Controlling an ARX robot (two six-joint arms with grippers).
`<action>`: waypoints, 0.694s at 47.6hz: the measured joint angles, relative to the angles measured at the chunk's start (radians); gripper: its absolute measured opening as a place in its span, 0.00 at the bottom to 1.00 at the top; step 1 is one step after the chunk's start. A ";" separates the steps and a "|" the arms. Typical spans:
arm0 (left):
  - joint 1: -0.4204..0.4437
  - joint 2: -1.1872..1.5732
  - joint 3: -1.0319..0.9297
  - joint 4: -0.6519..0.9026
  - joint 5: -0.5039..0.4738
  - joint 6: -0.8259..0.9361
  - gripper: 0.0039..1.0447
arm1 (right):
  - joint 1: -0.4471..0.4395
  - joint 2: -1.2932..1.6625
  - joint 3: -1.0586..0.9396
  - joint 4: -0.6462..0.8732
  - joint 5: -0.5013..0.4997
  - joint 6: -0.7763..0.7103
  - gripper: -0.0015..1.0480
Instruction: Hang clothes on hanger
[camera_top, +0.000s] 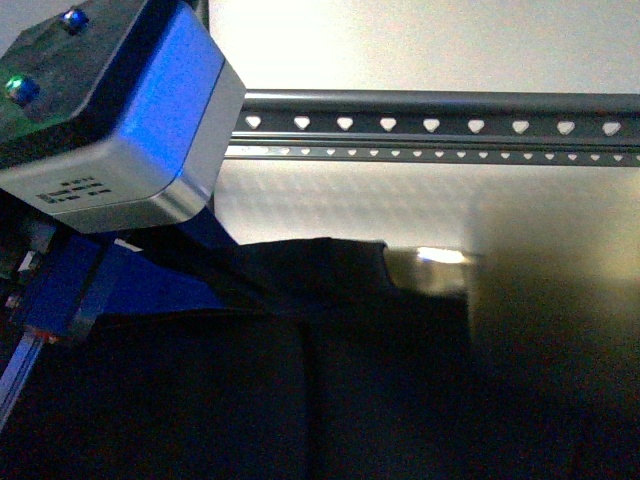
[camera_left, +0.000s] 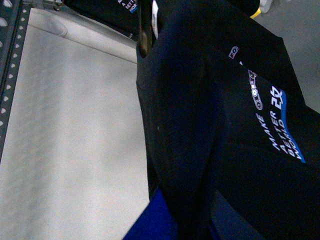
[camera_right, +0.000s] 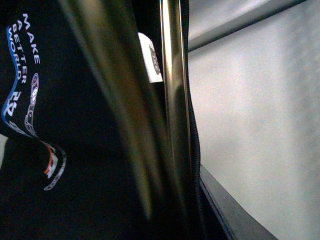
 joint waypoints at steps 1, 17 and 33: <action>0.000 0.000 0.000 0.000 0.000 0.000 0.10 | -0.005 0.000 -0.006 0.000 -0.011 0.000 0.10; 0.000 -0.009 0.000 0.005 0.012 0.003 0.65 | -0.100 0.071 -0.037 0.000 -0.008 0.030 0.09; 0.056 -0.016 -0.087 0.656 -0.635 -1.005 0.94 | -0.167 0.126 -0.053 0.027 0.034 0.228 0.09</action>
